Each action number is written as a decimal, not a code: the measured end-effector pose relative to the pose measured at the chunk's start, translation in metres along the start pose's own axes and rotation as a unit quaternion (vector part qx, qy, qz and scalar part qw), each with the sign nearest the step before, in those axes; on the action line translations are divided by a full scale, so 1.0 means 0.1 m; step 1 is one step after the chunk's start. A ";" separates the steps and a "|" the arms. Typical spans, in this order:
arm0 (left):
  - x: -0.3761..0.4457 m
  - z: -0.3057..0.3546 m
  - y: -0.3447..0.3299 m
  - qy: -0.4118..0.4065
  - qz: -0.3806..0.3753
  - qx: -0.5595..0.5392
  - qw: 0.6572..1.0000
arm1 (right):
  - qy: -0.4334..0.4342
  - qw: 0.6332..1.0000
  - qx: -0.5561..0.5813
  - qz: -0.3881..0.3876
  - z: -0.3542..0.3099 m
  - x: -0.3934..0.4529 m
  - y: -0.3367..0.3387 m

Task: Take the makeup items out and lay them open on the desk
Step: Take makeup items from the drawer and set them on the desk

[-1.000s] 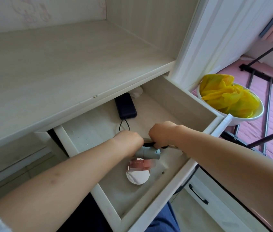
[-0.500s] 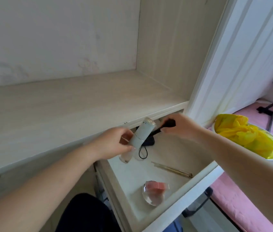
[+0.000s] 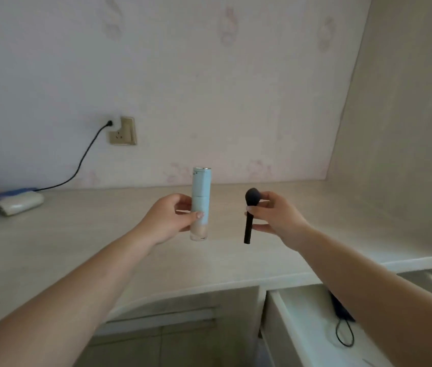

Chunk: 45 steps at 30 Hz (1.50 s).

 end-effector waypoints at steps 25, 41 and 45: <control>1.01 -1.63 2.12 0.056 0.271 0.080 0.958 | -0.101 0.980 -0.128 -0.116 0.50 2.05 -2.97; 1.10 -1.74 2.12 0.069 0.267 0.063 0.959 | -0.023 0.934 -0.347 -0.081 0.50 2.32 -3.17; 0.92 -1.63 2.17 0.061 0.318 0.036 0.945 | -0.021 0.963 -0.263 -0.053 0.45 2.25 -3.04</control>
Point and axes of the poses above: each hand's wrist, its own x-axis towards the middle knuckle, its own y-axis out of the back of the hand, z = x × y, the point moved 7 cm from there along x, towards the middle knuckle, and after that the axes turned 4 degrees about -y, right-handed, at the moved point
